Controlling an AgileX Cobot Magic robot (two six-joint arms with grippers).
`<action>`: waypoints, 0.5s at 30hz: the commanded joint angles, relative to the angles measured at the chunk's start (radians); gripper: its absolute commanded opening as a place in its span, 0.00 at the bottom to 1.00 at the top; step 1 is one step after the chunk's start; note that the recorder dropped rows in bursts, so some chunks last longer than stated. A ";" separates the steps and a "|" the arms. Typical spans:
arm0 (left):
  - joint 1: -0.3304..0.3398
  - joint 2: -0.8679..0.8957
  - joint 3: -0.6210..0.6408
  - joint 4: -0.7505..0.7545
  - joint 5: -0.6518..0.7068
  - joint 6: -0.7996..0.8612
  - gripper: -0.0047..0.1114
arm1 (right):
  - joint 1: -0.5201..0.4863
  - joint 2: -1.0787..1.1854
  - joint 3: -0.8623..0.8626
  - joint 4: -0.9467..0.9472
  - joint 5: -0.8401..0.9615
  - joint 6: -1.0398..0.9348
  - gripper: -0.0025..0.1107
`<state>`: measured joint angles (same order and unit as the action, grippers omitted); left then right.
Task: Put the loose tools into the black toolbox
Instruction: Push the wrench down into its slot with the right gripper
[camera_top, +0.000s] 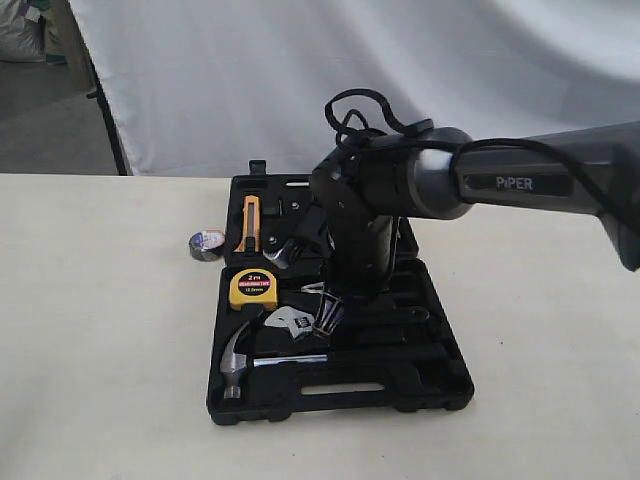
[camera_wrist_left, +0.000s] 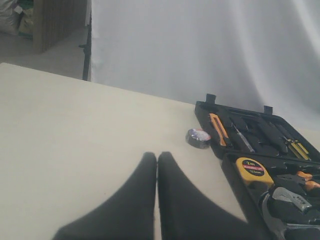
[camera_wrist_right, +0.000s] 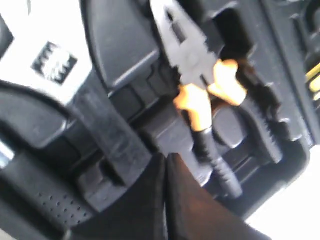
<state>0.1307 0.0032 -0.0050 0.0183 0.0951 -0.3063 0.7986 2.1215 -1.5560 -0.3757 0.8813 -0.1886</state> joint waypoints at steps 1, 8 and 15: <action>0.025 -0.003 -0.003 0.004 -0.007 -0.005 0.05 | -0.006 -0.009 0.000 0.028 -0.052 0.009 0.02; 0.025 -0.003 -0.003 0.004 -0.007 -0.005 0.05 | -0.006 0.045 0.012 0.038 -0.083 0.007 0.02; 0.025 -0.003 -0.003 0.004 -0.007 -0.005 0.05 | -0.006 0.117 0.012 0.059 -0.068 0.002 0.02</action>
<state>0.1307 0.0032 -0.0050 0.0183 0.0951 -0.3063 0.7986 2.1792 -1.5601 -0.3359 0.8165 -0.1824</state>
